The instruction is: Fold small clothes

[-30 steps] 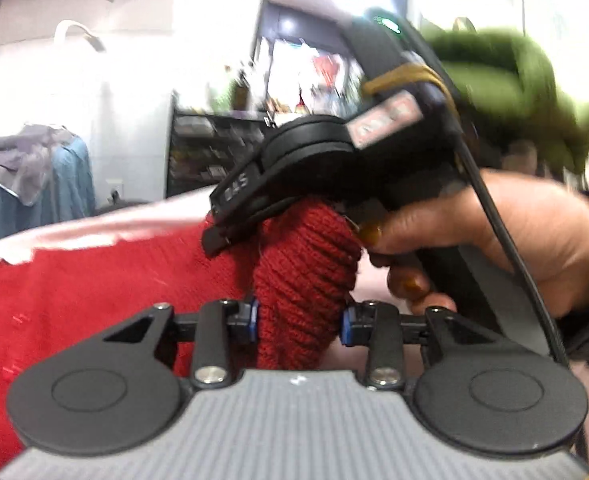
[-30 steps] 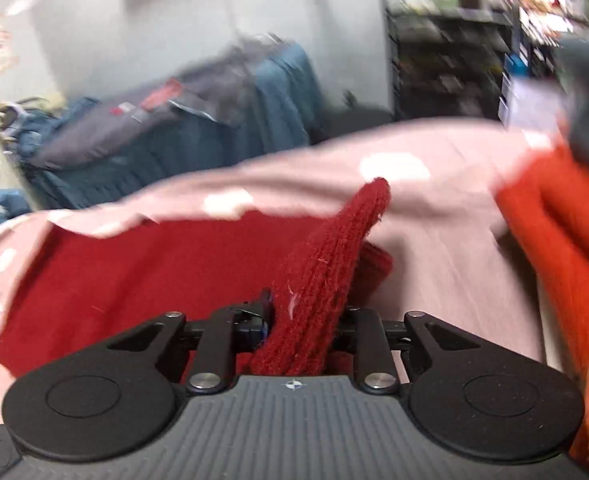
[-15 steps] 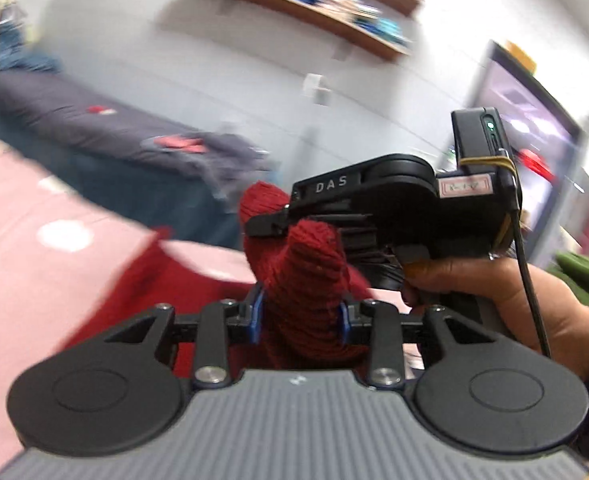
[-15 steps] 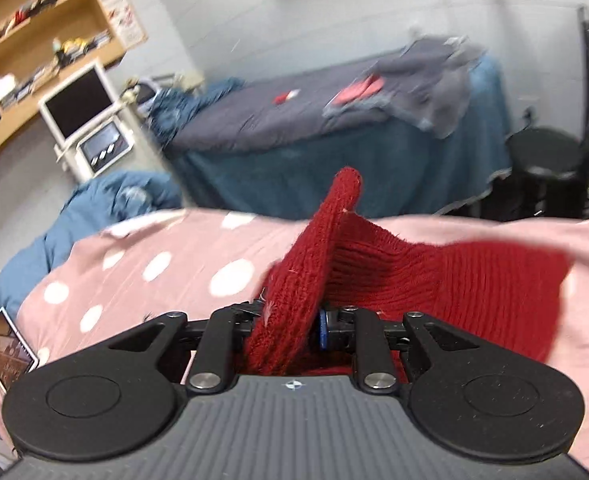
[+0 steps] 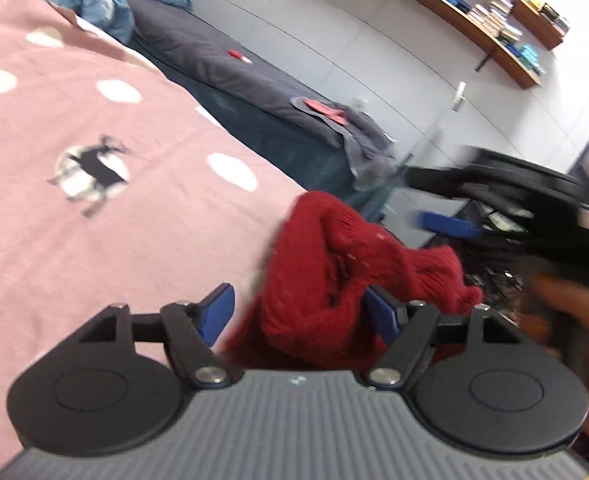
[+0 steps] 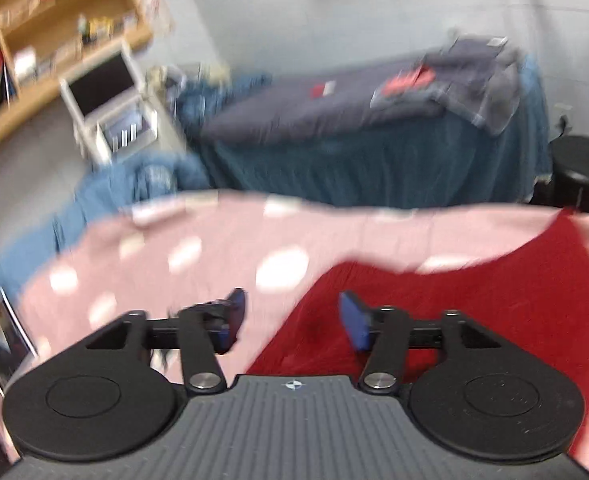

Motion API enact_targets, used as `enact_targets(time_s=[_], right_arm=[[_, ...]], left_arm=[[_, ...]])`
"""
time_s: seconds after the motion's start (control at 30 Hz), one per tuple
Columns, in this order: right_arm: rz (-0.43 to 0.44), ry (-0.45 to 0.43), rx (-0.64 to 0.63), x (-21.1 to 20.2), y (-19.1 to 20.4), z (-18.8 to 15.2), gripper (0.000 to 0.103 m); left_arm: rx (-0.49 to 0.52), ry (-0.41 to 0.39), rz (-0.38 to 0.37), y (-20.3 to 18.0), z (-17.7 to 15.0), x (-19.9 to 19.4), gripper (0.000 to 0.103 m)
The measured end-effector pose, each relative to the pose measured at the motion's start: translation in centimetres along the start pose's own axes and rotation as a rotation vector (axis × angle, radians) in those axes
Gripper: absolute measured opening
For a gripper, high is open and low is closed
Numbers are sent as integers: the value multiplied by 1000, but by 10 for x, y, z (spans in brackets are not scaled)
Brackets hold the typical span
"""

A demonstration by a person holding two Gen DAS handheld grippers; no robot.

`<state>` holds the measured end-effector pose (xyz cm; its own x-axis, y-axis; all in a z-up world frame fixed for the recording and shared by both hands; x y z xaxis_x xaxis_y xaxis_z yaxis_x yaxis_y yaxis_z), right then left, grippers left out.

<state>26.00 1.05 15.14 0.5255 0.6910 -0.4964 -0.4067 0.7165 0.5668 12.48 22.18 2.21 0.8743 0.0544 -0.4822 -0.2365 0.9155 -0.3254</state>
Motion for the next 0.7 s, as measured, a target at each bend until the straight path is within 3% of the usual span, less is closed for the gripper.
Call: enact_targets(time_s=[0.07, 0.13, 0.2, 0.33, 0.5, 0.53, 0.63, 0.67, 0.7], right_arm=[[-26, -32, -5, -24, -14, 12, 91], [-66, -20, -38, -45, -28, 17, 70], [-80, 12, -78, -60, -41, 13, 64], [-130, 54, -72, -77, -70, -11, 65], [-103, 94, 33, -77, -86, -40, 67], [-96, 87, 42, -77, -88, -43, 67], [-85, 75, 51, -77, -86, -43, 73], [-90, 72, 61, -76, -86, -43, 78], [-105, 61, 70, -77, -87, -42, 98]], left_arm=[[69, -6, 76, -9, 9, -10, 72], [148, -24, 130, -23, 18, -24, 70], [213, -58, 82, -42, 26, -34, 70], [315, -47, 26, -77, 35, -29, 72], [282, 101, -97, -84, 36, 9, 67], [270, 115, -119, -84, 35, 13, 61], [296, 142, -107, -83, 39, 28, 22], [298, 141, -113, -82, 42, 30, 17], [306, 139, -109, -81, 44, 32, 17]])
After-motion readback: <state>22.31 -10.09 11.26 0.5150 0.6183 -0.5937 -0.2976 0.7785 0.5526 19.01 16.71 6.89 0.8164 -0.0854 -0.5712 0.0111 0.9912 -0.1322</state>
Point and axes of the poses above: each gripper's, at about its wrist camera, not at the fingertips, and x roughly the way its jaws point, y to its left, z to its top, the point moved 1 cm from there along x, roughly the way its jaws point, and after that the axes turned 15 degrees about x, right-handed, at the moved point
